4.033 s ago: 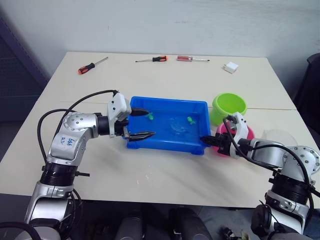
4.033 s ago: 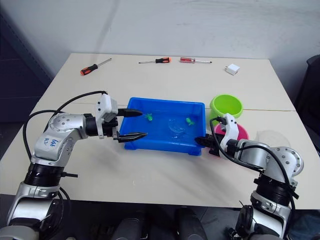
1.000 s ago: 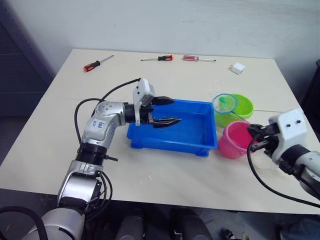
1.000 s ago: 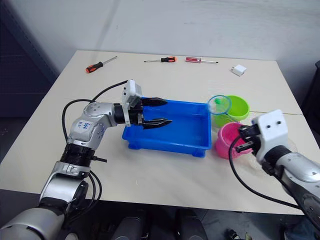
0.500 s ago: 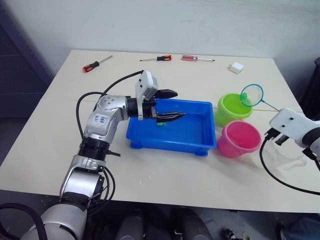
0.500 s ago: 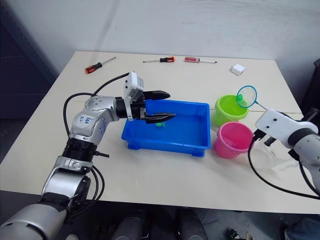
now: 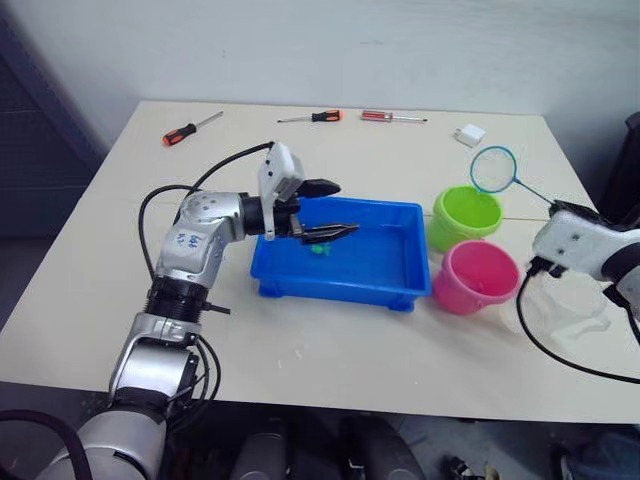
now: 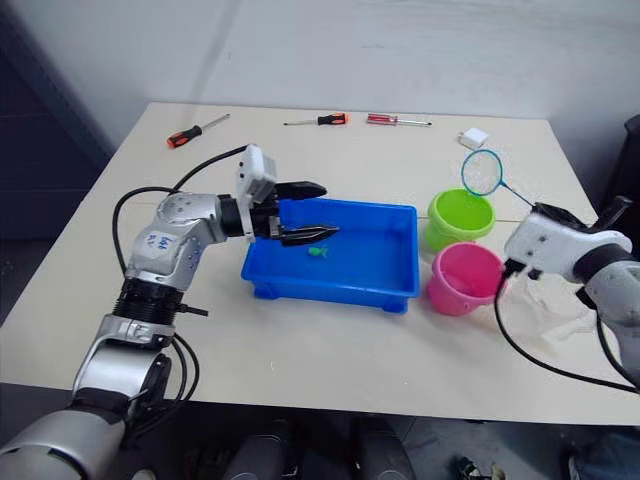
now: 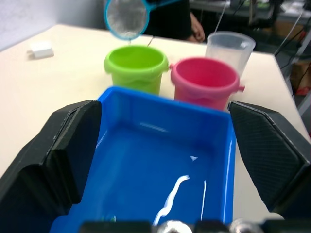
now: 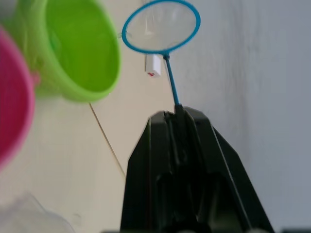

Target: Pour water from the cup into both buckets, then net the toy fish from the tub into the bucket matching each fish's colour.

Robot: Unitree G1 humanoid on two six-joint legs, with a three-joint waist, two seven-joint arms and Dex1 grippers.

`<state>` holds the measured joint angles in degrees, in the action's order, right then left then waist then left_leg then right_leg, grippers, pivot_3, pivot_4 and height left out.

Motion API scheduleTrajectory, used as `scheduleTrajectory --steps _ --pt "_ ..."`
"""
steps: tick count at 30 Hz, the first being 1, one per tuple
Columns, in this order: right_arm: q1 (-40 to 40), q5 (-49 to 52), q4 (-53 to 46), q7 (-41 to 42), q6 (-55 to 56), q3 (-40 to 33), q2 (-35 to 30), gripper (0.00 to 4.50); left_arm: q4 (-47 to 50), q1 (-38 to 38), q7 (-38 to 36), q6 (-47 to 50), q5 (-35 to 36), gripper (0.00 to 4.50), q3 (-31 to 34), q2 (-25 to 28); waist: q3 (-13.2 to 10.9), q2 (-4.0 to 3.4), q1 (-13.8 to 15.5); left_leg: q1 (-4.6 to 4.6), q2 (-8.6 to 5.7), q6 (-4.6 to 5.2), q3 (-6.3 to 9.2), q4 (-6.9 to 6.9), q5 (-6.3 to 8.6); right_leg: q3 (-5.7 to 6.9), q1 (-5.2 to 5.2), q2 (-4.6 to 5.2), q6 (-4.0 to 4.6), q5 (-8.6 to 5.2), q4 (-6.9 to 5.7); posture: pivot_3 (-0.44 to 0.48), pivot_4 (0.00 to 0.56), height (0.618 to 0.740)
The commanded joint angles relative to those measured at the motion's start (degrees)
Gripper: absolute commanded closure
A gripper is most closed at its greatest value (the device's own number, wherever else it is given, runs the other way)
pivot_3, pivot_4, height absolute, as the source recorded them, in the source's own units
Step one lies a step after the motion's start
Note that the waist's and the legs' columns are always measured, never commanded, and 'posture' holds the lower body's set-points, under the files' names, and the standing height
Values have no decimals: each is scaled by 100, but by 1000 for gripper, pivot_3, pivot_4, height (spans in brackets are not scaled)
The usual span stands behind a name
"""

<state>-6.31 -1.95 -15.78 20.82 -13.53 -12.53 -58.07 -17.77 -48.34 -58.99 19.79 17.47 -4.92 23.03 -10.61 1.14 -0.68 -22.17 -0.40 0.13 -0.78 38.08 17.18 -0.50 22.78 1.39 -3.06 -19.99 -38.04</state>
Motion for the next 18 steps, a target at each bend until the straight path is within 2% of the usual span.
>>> scheduleTrajectory --steps 1,5,10,18 --pt "-384 1096 -950 888 -701 157 242 4500 415 372 -227 32 34 13 182 491 0 -3 -43 2 1 -4 3 -2 -2 2 0 0 0 0 -7 0 150 740" --pt "-651 1040 -1050 1187 -980 732 405 4500 763 827 -388 217 93 13 287 1038 0 -2 -56 -2 2 0 16 1 0 9 0 2 1 0 -4 0 150 740" --pt "-1145 528 -643 1588 -933 1691 523 4500 1432 1522 -423 530 194 13 516 1695 0 -2 -79 -5 0 11 15 1 6 8 -2 9 2 0 2 0 150 740" --pt "-1915 -437 239 1758 -491 2788 1102 4500 2100 2087 -127 979 390 13 901 1988 0 -2 -77 -6 0 18 18 1 11 12 0 10 2 0 5 0 150 740"
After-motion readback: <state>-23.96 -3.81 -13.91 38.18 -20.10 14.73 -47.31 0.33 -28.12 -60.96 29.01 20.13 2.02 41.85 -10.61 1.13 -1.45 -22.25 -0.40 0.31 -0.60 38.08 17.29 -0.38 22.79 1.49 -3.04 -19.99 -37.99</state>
